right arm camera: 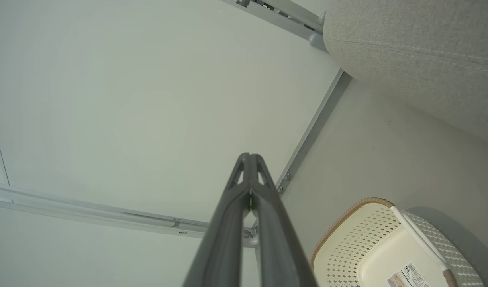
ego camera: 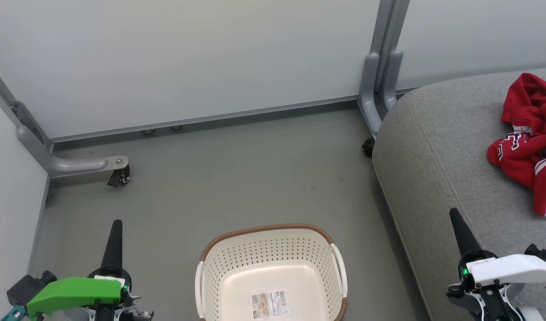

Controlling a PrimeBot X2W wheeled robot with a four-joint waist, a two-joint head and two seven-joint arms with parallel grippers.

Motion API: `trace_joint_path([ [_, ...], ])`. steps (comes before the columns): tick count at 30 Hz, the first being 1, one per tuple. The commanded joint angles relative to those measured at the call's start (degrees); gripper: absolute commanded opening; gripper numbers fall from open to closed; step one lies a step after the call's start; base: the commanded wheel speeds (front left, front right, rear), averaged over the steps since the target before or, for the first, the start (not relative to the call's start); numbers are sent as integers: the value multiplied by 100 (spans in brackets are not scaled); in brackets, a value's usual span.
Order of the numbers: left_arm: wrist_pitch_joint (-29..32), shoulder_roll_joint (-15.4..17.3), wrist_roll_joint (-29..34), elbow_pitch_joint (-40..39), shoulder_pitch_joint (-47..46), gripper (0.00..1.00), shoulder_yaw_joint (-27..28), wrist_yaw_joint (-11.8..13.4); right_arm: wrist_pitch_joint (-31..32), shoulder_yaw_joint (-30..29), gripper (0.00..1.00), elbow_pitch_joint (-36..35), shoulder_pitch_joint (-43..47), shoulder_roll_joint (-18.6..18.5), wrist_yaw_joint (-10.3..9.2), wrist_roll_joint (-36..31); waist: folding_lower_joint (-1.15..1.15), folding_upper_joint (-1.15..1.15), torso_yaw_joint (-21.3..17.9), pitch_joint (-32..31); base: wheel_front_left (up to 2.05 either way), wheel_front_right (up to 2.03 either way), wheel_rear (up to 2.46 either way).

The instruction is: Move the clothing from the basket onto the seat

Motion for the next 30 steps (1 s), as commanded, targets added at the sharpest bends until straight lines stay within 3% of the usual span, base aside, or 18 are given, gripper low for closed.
trace_joint_path([
  [1, 39, 52, -134, -9, -153, 0, 38, -38, 44, -28, 0, 5, -119, -42, -3, 143, 0, 30, -1, 2, 0, 0, 0],
  [30, 380, 46, -1372, 229, -442, 0, 266, -96, 390, -162, 0, 292, -365, -33, -3, 1465, 0, 41, -24, 53, 0, 0, 0],
])
